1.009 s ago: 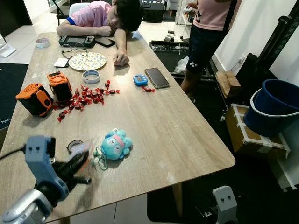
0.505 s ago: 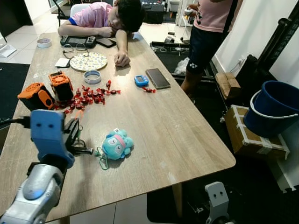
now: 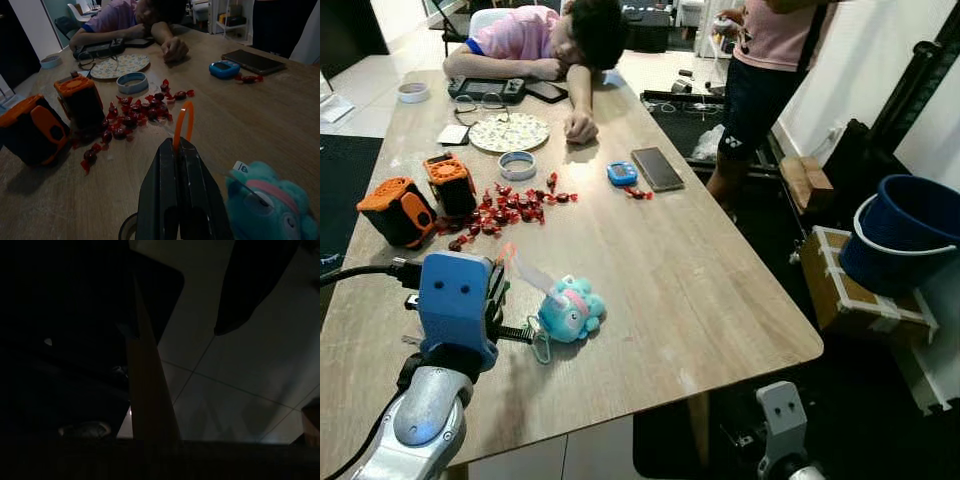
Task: Hang keys on a hook
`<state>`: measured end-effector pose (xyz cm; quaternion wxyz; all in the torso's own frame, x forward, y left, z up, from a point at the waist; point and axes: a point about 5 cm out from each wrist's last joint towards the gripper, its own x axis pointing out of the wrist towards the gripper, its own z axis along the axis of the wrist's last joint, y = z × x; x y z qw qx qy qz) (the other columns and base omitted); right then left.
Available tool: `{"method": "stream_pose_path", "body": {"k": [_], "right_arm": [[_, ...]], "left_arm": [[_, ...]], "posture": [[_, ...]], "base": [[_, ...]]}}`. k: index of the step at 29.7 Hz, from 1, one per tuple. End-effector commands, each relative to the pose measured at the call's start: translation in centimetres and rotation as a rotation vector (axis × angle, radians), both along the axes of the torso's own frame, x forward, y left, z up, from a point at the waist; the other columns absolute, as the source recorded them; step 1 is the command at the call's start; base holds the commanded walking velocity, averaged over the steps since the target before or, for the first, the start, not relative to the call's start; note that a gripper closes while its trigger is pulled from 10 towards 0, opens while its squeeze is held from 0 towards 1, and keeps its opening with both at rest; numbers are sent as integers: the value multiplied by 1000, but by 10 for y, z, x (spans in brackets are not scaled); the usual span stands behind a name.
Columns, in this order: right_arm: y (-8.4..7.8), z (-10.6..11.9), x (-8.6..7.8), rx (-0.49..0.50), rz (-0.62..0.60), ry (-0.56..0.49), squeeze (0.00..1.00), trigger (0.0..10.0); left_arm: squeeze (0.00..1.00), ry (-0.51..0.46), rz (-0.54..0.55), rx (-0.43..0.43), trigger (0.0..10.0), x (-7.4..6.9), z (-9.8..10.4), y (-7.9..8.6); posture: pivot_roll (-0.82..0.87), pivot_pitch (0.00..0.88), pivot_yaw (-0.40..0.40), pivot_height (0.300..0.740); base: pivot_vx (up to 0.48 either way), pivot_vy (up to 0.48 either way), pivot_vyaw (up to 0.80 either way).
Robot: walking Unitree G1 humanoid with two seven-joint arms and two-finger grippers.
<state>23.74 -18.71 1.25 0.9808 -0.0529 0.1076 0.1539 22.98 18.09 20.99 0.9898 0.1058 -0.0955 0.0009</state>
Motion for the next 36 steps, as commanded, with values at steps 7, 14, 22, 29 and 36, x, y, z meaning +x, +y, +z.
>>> {"method": "stream_pose_path", "body": {"k": [7,14,22,29,36], "right_arm": [[0,-6,-4,11,-8,28,0,10000],[2,-6,-4,19,1,28,0,10000],[3,-5,-3,6,15,21,0,10000],[4,-5,-1,0,22,23,0,10000],[6,-5,0,-6,34,22,0,10000]], "left_arm": [[0,16,20,0,10000,0,-8,-1],[0,15,30,3,10000,1,-10,0],[0,18,31,7,10000,1,-13,-1],[0,17,32,14,10000,1,-14,0],[0,19,33,18,10000,1,-15,0]], "posture": [[224,158,-55,740],[224,158,-57,740],[224,151,-60,740],[229,147,-60,740],[233,143,-61,740]], "base": [[0,0,0],[0,0,0],[0,0,0],[0,0,0],[0,0,457]]}}
